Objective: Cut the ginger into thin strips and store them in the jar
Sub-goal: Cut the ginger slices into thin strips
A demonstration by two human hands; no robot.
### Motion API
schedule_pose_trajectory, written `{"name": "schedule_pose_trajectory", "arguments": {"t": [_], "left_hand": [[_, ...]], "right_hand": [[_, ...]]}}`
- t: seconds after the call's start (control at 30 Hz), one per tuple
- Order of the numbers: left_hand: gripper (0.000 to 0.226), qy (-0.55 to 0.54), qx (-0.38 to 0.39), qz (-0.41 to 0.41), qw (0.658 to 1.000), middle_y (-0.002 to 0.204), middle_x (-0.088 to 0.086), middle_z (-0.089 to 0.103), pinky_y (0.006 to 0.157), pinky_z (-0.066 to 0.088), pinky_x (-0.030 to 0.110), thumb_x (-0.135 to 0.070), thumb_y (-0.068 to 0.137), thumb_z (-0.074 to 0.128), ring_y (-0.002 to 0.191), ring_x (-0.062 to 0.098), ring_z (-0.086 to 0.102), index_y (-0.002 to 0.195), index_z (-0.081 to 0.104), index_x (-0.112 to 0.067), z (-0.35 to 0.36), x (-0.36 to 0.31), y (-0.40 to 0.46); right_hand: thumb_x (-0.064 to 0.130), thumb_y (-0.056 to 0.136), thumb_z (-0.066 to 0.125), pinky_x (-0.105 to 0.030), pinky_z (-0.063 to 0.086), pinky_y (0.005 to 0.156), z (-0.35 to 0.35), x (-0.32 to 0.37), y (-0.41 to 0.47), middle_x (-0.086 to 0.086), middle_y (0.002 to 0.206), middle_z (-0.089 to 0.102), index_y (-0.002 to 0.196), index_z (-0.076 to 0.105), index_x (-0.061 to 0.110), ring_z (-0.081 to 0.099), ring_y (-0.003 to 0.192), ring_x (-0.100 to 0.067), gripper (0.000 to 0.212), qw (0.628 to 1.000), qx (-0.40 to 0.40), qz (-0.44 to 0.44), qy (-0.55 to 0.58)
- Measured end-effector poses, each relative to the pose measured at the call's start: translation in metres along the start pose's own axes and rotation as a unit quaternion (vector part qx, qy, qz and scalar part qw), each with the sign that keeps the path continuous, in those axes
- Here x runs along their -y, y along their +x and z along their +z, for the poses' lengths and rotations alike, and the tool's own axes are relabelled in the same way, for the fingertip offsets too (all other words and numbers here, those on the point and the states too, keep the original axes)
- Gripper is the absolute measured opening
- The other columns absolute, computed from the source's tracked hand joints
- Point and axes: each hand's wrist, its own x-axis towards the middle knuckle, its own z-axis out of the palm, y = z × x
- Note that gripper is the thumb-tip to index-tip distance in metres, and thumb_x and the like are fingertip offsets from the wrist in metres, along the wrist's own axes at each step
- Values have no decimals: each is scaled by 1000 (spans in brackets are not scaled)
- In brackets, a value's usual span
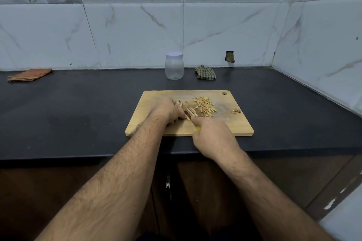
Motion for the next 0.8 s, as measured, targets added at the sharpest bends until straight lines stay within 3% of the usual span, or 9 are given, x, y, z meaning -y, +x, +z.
{"name": "schedule_pose_trajectory", "arguments": {"t": [0.2,0.43,0.6,0.7,0.8], "left_hand": [[22,4,-3,0,1000,57,-2,60,60,46,28,-13,73,79,54,16,50,62,60,-19,0,0,-1],[20,9,-2,0,1000,57,-1,59,59,44,27,-12,73,78,51,16,48,65,61,-20,0,-2,-2],[21,8,-8,-7,1000,53,-4,58,58,44,25,-14,73,79,49,14,47,63,61,-20,0,-3,-4],[21,4,-9,-6,1000,56,-4,60,58,45,26,-14,73,80,49,13,48,64,62,-20,0,-3,-5],[18,1,-10,-3,1000,59,-4,60,55,44,24,-16,75,78,49,12,47,68,62,-22,0,-4,-6]], "right_hand": [[10,92,49,-34,53,91,4,4,3,-3,131,61,146,45,35,57,115,-23,60,1000,4,2,-14],[7,93,48,-37,53,89,3,9,2,-6,122,61,145,46,33,57,111,-24,58,999,18,-5,-48],[4,92,46,-37,53,77,0,-4,-17,-4,113,61,141,46,33,58,101,-24,56,997,35,-7,-68],[7,94,45,-38,55,80,-2,-12,-27,-3,115,62,150,34,37,58,101,-23,65,996,42,0,-76],[7,94,46,-39,55,82,-3,-10,-24,-4,117,62,149,36,37,58,105,-24,63,997,30,-2,-77]]}}
